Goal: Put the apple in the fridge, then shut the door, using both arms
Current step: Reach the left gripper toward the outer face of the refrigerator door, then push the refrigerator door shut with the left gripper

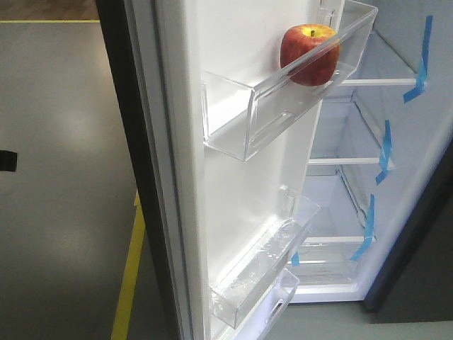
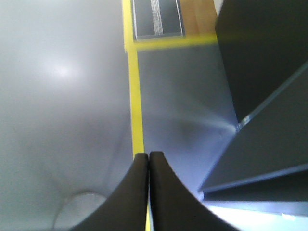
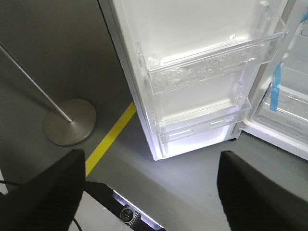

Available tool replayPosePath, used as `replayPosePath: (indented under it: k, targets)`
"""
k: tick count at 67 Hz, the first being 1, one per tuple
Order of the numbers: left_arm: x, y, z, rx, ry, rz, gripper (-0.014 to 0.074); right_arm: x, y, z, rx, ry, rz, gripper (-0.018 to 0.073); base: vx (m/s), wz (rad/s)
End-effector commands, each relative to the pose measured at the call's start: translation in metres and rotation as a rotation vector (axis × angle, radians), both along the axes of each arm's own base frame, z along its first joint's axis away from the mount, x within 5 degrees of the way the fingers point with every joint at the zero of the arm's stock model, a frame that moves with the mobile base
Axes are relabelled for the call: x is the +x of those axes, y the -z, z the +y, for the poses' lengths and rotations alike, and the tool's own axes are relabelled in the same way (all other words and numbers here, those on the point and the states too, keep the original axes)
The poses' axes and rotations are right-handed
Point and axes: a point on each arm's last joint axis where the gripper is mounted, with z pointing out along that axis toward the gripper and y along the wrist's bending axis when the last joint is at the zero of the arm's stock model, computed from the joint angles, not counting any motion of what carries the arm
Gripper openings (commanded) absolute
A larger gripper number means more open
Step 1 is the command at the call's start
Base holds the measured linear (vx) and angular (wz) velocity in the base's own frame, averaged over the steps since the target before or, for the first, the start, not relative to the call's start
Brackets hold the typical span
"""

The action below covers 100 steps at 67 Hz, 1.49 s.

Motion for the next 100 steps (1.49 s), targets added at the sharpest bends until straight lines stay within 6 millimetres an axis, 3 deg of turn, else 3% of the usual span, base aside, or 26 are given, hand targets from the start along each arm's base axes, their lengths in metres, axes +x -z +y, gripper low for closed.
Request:
replayPosePath:
  k: [1,24,55,74,100]
  targets:
    - [0.018,-0.011,-0.007,-0.049,0.049,-0.017,-0.0006,0.003,-0.010,0.002,0.036,0.002,-0.049,0.0540,0.00,0.00]
    - [0.076,-0.002,-0.035,-0.271,0.230,0.021,-0.0006,0.003,-0.010,0.002,0.035,0.002,-0.049,0.0540,0.00,0.00]
    - [0.147,0.017,-0.059,-0.523,0.310,0.062,-0.0006,0.003,-0.010,0.002,0.035,0.002,-0.049,0.0540,0.00,0.00]
    - [0.155,0.019,-0.080,-0.769,0.477,0.048,-0.0006,0.003,-0.010,0.002,0.035,0.002,-0.049,0.0540,0.00,0.00]
    - [0.144,0.016,-0.113,-0.805,0.599,0.087,-0.0006,0.003,-0.010,0.002,0.035,0.002,-0.049,0.0540,0.00,0.00]
